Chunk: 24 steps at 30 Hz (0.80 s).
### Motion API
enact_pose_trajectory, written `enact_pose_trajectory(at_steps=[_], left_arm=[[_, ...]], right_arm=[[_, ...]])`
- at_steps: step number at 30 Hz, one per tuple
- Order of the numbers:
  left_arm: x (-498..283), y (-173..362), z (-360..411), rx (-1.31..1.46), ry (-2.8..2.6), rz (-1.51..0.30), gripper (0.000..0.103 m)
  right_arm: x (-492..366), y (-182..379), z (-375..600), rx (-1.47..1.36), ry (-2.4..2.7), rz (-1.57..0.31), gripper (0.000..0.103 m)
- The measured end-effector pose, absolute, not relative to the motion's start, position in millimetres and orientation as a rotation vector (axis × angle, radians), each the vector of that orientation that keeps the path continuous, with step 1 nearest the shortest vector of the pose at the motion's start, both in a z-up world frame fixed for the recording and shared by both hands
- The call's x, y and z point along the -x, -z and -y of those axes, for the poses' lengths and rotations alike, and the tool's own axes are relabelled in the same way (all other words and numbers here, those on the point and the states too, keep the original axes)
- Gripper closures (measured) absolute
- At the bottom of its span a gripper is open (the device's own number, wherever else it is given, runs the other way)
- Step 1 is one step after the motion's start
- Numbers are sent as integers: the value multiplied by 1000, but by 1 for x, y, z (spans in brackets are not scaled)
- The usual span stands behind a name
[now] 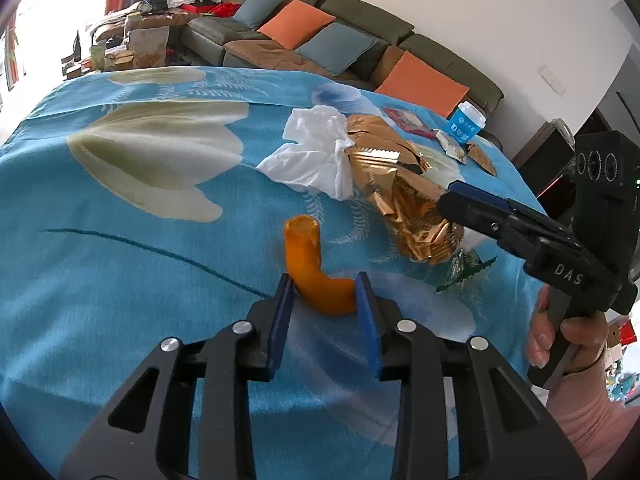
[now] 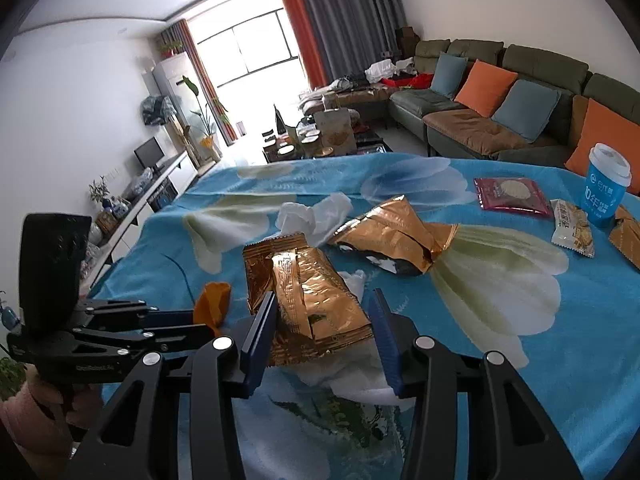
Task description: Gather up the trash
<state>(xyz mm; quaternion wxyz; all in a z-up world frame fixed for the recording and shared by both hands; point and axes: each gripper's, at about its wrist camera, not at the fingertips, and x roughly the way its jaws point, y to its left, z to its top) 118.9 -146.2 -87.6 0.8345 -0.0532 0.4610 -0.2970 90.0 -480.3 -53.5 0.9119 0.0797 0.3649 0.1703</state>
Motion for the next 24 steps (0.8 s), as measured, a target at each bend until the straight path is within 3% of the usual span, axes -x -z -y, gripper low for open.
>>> enact_pose_trajectory(at_steps=[24], left_arm=[[-68,61,69,160,559,-869,77]], right_arm=[[-67,36,443,-248,-494,-687,59]])
